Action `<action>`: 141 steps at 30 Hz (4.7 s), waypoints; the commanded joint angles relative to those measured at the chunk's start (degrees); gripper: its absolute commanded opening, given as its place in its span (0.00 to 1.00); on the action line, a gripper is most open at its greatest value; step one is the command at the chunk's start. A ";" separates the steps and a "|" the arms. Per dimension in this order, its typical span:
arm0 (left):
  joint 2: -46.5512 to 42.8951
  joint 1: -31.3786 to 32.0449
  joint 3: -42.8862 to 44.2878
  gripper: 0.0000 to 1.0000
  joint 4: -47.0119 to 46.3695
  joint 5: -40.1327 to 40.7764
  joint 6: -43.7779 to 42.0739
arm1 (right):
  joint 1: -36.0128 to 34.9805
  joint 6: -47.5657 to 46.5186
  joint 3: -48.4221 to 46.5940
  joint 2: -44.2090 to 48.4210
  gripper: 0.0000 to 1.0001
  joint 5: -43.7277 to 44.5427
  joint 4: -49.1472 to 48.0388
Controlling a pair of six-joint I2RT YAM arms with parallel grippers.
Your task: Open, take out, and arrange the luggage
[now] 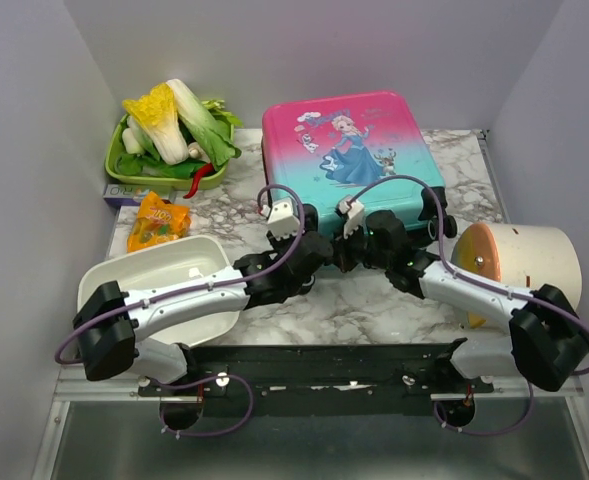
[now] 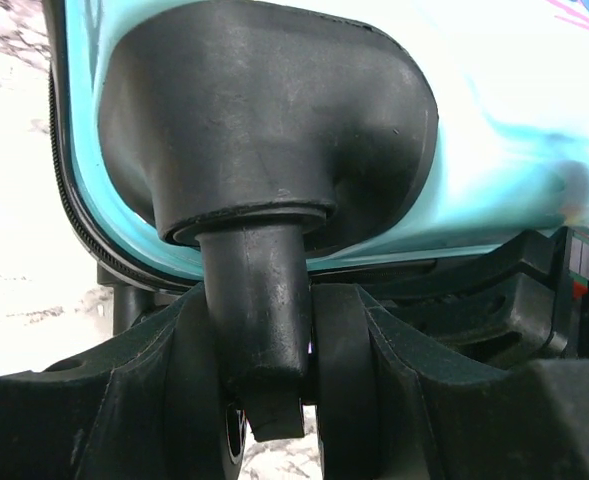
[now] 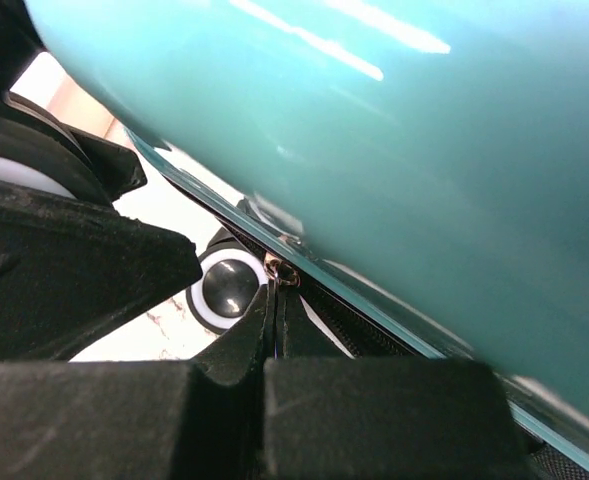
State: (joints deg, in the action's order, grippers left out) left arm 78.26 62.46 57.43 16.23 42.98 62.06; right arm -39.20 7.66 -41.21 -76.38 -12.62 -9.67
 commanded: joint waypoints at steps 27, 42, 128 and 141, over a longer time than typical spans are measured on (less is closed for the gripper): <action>15.81 -46.36 31.20 0.99 -3.75 -45.56 -33.93 | 4.92 2.54 13.35 19.69 0.01 13.33 -4.13; 54.63 -53.76 72.32 0.99 -0.72 -81.72 -39.57 | 5.19 1.13 12.21 21.18 0.01 14.82 0.88; 12.98 -48.93 2.53 0.96 -31.69 -59.77 -19.09 | 20.80 -3.53 7.30 12.76 0.01 25.11 -10.72; 17.54 -31.52 6.73 0.97 -32.58 -66.80 -29.98 | 24.08 -0.46 14.12 18.27 0.01 12.99 -9.68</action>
State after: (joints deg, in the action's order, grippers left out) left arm 92.58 28.62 61.04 -14.28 -20.12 35.07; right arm -16.21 5.78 -30.26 -63.51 4.69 -10.17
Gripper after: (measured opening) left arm 0.966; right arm 0.012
